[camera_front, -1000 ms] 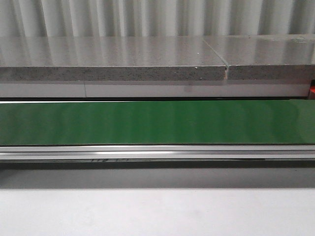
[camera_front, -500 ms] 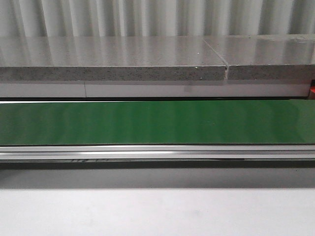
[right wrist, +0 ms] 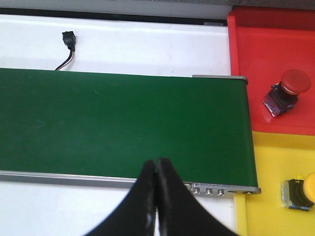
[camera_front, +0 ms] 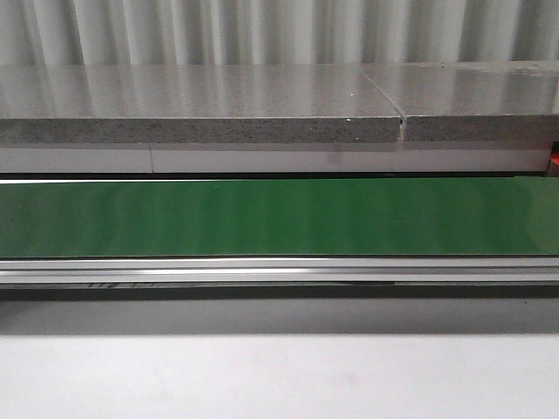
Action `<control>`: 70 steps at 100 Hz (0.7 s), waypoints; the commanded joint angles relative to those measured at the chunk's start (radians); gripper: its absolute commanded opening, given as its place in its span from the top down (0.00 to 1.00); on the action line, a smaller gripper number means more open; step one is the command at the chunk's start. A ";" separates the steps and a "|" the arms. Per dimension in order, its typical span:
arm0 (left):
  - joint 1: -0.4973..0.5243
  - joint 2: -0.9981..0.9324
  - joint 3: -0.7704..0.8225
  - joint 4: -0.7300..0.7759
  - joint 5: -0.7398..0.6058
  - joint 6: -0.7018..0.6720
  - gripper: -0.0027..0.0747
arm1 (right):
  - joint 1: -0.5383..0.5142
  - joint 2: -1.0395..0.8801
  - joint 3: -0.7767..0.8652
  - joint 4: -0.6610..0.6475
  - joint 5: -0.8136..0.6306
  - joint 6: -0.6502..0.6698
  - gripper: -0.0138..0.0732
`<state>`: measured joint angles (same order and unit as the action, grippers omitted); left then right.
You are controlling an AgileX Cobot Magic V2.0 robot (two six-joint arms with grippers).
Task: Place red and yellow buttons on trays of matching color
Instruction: 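Lower the left gripper and grasp a red push-button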
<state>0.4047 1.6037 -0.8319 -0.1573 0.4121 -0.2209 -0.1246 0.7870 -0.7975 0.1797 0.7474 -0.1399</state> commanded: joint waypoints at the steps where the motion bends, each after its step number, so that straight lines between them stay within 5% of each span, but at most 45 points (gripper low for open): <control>1: 0.002 -0.027 -0.031 -0.009 -0.044 -0.003 0.13 | 0.003 -0.007 -0.023 0.003 -0.052 -0.006 0.92; 20: 0.002 -0.027 -0.031 -0.009 -0.037 -0.003 0.31 | 0.003 -0.007 -0.023 0.003 -0.052 -0.006 0.92; 53: 0.002 -0.061 -0.037 -0.009 -0.010 0.005 0.96 | 0.003 -0.007 -0.023 0.003 -0.052 -0.006 0.92; 70: 0.000 -0.160 -0.069 -0.009 0.052 0.038 0.99 | 0.003 -0.007 -0.023 0.003 -0.052 -0.006 0.92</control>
<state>0.4047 1.5295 -0.8541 -0.1573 0.4726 -0.2015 -0.1246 0.7870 -0.7975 0.1797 0.7474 -0.1399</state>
